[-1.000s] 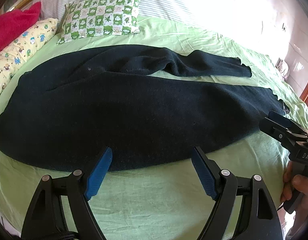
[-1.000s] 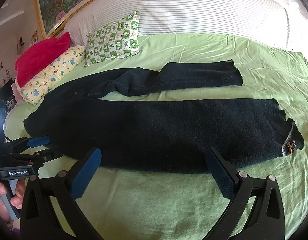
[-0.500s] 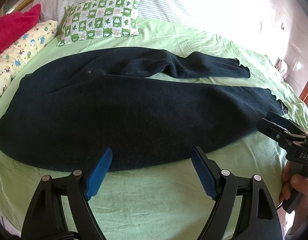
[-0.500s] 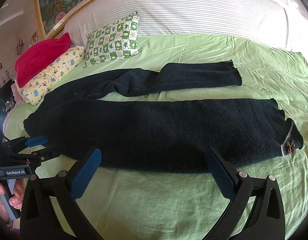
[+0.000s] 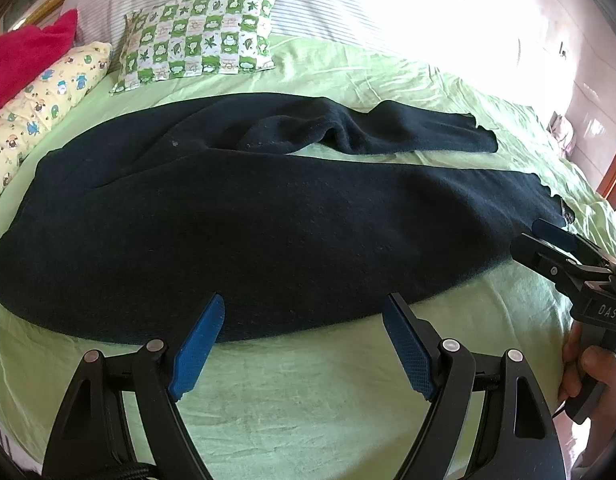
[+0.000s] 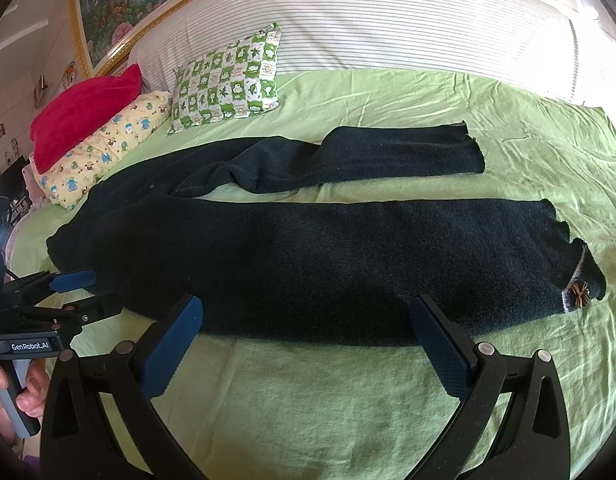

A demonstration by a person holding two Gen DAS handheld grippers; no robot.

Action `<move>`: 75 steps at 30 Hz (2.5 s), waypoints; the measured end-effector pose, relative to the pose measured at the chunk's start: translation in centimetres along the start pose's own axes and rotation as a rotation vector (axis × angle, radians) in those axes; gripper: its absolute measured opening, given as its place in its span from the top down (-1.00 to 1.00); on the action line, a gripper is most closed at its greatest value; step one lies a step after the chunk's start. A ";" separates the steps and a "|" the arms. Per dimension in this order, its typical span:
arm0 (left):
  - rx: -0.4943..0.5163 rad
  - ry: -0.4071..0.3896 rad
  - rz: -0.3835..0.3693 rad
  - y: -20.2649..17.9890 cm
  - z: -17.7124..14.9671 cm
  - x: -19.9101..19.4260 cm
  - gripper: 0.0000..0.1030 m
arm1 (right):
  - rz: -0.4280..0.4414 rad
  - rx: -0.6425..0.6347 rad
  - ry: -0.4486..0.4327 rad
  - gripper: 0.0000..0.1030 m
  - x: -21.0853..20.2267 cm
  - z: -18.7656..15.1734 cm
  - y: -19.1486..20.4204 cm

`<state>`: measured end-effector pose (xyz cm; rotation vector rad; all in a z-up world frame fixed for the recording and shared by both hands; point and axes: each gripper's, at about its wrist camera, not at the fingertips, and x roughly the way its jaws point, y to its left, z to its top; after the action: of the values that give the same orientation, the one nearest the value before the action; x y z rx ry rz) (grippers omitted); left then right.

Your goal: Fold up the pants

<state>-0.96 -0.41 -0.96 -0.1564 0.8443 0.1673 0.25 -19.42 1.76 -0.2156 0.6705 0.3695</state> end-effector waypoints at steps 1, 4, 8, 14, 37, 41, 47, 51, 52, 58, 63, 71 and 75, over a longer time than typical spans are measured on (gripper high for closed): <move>0.000 0.001 -0.001 0.0 0.0 0.0 -0.59 | 0.000 0.001 -0.001 -1.00 0.0 0.0 0.1; -0.001 0.005 -0.002 0.0 0.0 0.2 -0.59 | 0.001 0.001 -0.002 -1.00 0.0 0.0 0.1; -0.001 0.013 -0.004 0.0 0.1 0.4 -0.59 | 0.000 0.001 0.000 -1.00 0.0 -0.1 0.1; -0.001 0.024 -0.010 -0.1 0.1 0.8 -0.59 | 0.000 0.001 0.000 -1.00 0.0 0.0 0.0; 0.061 0.064 -0.091 -0.5 3.0 1.8 -0.59 | 0.066 -0.001 0.026 -1.00 -0.1 2.4 0.6; 0.085 0.069 -0.110 -0.6 4.3 2.1 -0.59 | 0.085 0.000 0.031 -1.00 0.1 4.0 -0.2; 0.094 0.074 -0.184 0.1 7.7 2.9 -0.59 | 0.086 0.022 0.055 -1.00 0.9 6.8 -2.8; 0.120 0.080 -0.195 0.5 10.3 3.9 -0.59 | 0.079 0.038 0.076 -1.00 1.8 8.6 -4.7; 0.132 0.080 -0.194 0.6 11.0 4.3 -0.59 | 0.078 0.045 0.085 -0.99 2.2 9.2 -5.4; 0.185 0.096 -0.178 1.4 14.5 6.7 -0.59 | 0.062 0.085 0.119 -0.92 4.3 12.3 -9.0; 0.221 0.111 -0.193 1.6 18.1 9.3 -0.59 | 0.048 0.134 0.151 -0.75 6.8 14.6 -12.1; 0.300 0.146 -0.214 0.3 22.1 13.6 -0.59 | 0.003 0.134 0.198 -0.58 10.3 16.8 -15.2; 0.342 0.169 -0.235 -0.6 23.5 16.0 -0.59 | -0.011 0.134 0.203 -0.58 11.2 17.6 -16.4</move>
<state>26.75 5.12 2.42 0.0534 1.0026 -0.2138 24.83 -25.93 9.28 -0.1299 0.8908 0.2932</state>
